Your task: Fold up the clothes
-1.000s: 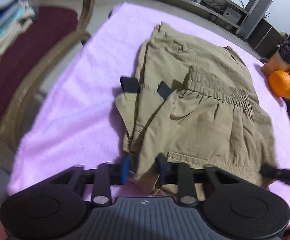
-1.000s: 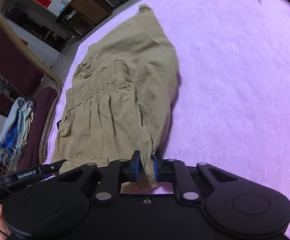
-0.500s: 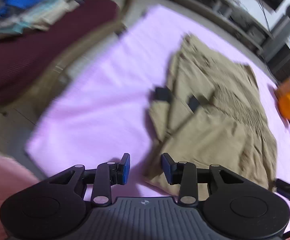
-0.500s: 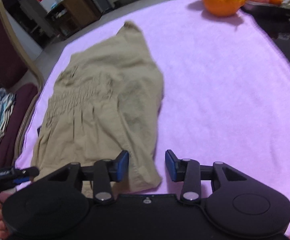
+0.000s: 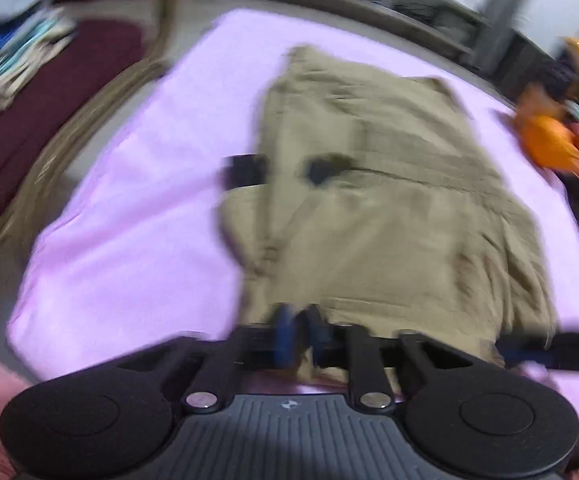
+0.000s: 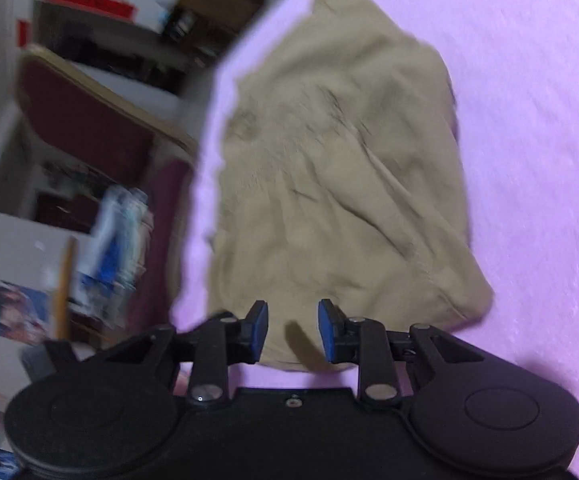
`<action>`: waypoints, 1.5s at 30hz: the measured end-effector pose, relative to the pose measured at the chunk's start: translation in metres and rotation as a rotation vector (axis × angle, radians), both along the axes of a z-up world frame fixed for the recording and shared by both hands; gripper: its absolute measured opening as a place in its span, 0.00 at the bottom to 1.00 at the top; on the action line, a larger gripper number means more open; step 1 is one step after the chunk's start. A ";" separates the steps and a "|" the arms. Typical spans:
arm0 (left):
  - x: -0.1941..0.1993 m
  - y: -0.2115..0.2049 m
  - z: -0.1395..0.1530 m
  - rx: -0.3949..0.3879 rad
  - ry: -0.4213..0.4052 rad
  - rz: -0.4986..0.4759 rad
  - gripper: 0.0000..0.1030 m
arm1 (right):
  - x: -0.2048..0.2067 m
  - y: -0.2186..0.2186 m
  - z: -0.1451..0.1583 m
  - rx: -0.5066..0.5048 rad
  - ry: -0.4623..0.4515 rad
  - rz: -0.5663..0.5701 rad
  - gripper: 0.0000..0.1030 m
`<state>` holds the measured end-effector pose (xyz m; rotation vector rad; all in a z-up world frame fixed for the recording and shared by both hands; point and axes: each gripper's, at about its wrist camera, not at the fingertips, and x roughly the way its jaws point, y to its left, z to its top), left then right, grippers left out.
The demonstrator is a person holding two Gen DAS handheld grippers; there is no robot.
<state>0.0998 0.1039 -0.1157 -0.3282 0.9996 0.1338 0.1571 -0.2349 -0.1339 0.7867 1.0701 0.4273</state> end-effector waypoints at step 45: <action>0.141 -0.007 -0.004 0.078 -0.070 -0.239 0.30 | 0.126 0.057 -0.042 0.028 0.015 0.198 0.00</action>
